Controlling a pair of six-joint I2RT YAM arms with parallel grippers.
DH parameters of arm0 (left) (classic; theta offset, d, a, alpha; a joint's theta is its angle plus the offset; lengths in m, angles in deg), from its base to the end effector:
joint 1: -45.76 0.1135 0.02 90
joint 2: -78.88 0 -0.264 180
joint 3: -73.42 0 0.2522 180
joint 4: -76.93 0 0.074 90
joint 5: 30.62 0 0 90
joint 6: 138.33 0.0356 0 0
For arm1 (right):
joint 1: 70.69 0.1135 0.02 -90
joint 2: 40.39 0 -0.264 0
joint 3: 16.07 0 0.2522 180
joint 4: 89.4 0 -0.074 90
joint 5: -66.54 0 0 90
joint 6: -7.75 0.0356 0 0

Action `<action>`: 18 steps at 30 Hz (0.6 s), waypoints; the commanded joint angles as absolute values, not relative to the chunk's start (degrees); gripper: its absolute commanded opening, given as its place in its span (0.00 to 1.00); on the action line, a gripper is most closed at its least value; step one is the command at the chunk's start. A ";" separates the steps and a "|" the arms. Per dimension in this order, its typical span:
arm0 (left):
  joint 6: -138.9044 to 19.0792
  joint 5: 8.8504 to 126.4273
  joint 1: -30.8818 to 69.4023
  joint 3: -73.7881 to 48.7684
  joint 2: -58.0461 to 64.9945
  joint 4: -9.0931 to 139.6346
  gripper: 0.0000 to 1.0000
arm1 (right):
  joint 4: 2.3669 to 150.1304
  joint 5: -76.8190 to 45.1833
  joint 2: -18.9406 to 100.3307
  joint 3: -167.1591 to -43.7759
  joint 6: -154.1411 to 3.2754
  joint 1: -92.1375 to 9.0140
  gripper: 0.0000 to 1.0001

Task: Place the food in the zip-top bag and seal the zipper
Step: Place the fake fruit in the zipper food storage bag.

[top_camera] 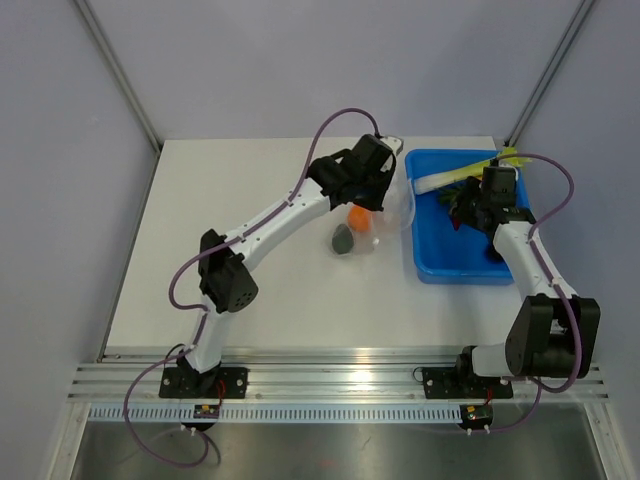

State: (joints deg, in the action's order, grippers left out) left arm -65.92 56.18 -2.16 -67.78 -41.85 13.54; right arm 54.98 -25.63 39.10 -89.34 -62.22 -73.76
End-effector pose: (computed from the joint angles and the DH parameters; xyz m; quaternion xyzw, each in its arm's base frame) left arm 0.3174 -0.3485 0.3540 0.2290 0.8874 -0.1945 0.3496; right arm 0.3037 -0.0176 0.2727 0.1903 0.8928 0.0431 0.4060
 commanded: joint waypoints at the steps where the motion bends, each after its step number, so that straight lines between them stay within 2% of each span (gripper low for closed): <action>1: -67.67 56.04 -2.14 -66.56 -41.01 17.10 0.00 | 52.76 -20.92 34.16 -90.04 -61.24 -73.94 0.35; 12: -69.34 58.32 -2.14 -62.51 -39.16 18.69 0.00 | 53.02 -8.09 29.22 -92.06 -56.77 -72.10 0.34; 18: -69.69 58.85 -2.14 -62.95 -38.98 18.78 0.00 | 54.43 -9.22 30.36 -94.61 -54.65 -64.72 0.34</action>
State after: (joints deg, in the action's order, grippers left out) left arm -69.02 57.68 -2.23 -62.64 -42.68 16.43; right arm 52.48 -10.86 30.70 -90.67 -56.64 -67.71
